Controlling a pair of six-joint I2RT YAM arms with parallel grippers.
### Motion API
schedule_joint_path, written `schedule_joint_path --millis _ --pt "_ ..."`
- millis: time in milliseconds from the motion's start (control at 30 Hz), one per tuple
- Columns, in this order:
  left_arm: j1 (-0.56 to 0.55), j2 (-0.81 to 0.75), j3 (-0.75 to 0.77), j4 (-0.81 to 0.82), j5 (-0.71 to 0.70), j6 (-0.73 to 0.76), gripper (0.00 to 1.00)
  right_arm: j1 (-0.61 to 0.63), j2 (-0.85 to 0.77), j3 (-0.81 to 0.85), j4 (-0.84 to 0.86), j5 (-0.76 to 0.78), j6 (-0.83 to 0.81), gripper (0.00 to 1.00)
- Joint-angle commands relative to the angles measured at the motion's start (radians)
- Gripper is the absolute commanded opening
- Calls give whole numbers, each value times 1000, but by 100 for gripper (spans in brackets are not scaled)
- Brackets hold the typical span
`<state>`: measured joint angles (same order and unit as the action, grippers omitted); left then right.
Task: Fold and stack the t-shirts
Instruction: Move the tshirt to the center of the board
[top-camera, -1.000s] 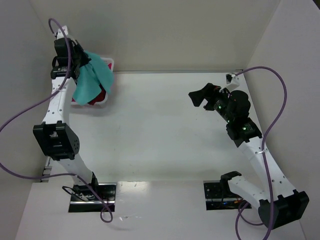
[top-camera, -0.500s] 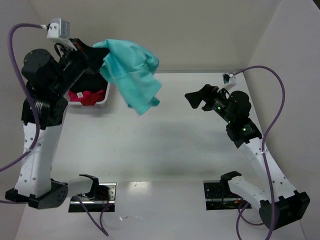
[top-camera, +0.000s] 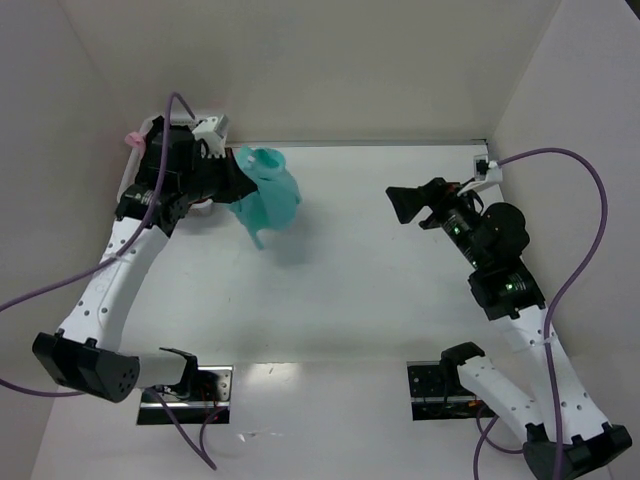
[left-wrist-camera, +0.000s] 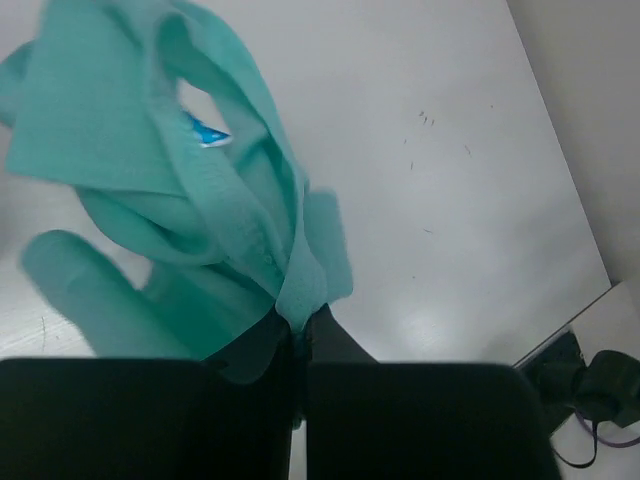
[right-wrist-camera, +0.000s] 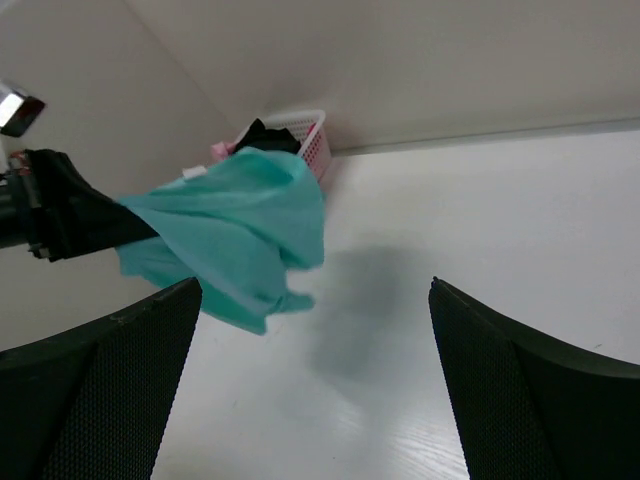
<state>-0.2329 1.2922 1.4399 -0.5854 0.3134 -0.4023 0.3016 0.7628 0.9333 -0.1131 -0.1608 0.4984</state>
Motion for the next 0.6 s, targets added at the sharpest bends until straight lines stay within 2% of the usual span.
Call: schedule_joint_path --millis 0,67,100,167,200,267,300,333,367,400,433,500,567 --pt "-20 -94 103 92 65 103 0 8 4 33 -5 15 3 100" --pt "-20 -65 193 58 122 103 0 8 27 33 -5 15 3 100" --pt "-20 -65 221 58 171 103 3 8 27 33 -5 15 3 100" --pt "-31 -102 181 120 162 103 28 8 38 33 -5 3 3 100" --pt "-31 -113 162 136 59 117 36 8 49 33 -5 3 3 100" --pt "-31 -68 227 27 64 147 32 8 49 33 -5 3 3 100" --pt "-31 -58 262 7 94 148 35 8 58 45 -5 3 3 100" --pt "-31 -68 240 40 110 135 29 8 58 45 -16 3 -6 100" --pt "-31 -80 194 76 87 135 12 8 58 32 -16 19 -6 100" --pt "-31 -90 154 96 37 123 0 8 58 32 -1 20 3 100" --pt "-31 -77 140 70 0 123 0 8 58 32 0 20 3 100" --pt "-31 -54 200 27 51 123 0 8 69 51 -20 1 3 100" --pt "-31 -64 185 61 32 111 2 8 69 52 -20 12 -6 100"
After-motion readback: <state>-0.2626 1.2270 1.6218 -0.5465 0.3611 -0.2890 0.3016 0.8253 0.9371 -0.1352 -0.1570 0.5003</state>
